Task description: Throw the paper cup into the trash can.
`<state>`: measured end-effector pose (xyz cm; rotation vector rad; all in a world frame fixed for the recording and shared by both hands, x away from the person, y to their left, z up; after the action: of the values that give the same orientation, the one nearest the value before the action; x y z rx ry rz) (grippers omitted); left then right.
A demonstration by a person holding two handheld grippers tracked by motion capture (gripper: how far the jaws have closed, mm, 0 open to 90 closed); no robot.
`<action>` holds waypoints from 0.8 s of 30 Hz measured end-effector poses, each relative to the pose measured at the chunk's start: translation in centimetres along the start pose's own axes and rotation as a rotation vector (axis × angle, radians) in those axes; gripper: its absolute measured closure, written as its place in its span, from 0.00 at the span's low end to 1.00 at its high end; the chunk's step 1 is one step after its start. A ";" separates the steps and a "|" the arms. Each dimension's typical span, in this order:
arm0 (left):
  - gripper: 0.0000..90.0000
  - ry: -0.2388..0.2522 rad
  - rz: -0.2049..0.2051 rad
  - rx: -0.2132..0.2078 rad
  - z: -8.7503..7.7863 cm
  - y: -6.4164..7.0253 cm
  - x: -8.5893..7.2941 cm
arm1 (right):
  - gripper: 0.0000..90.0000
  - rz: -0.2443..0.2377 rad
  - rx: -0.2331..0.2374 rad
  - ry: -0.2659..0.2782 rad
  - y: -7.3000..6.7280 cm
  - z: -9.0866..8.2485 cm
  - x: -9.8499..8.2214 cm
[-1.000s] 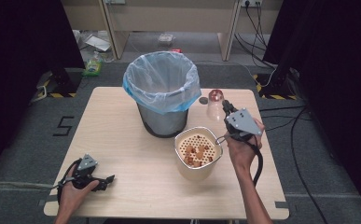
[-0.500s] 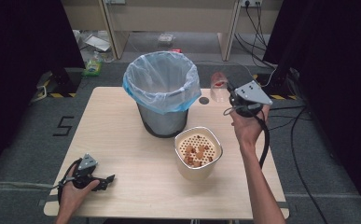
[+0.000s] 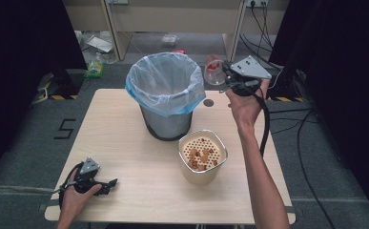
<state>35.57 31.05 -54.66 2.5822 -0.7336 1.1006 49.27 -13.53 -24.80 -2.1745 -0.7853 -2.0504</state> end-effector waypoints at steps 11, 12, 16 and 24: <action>0.00 0.000 0.001 0.000 0.0 0.0 0.0 | 0.97 -0.016 0.080 -0.007 -3.5 3.7 2.4; 0.00 0.000 0.001 0.000 0.0 0.0 0.0 | 0.97 -0.016 0.080 -0.007 -3.5 3.7 2.4; 0.00 0.000 0.001 0.000 0.0 0.0 0.0 | 0.97 -0.026 0.111 -0.036 -4.7 5.4 2.2; 0.00 0.000 0.000 -0.001 0.0 0.0 0.0 | 0.85 0.042 0.177 -0.046 -5.8 7.0 1.7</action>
<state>35.53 31.03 -54.66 2.5816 -0.7337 1.0999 53.46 -5.34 -25.74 -2.1296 -0.8810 -1.8414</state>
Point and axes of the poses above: each handheld gripper's, and its own axes: z roughly forward along the jaws, x roughly out of its top, y roughly to its right, the point moved 3 cm from there along z, roughly forward along the jaws
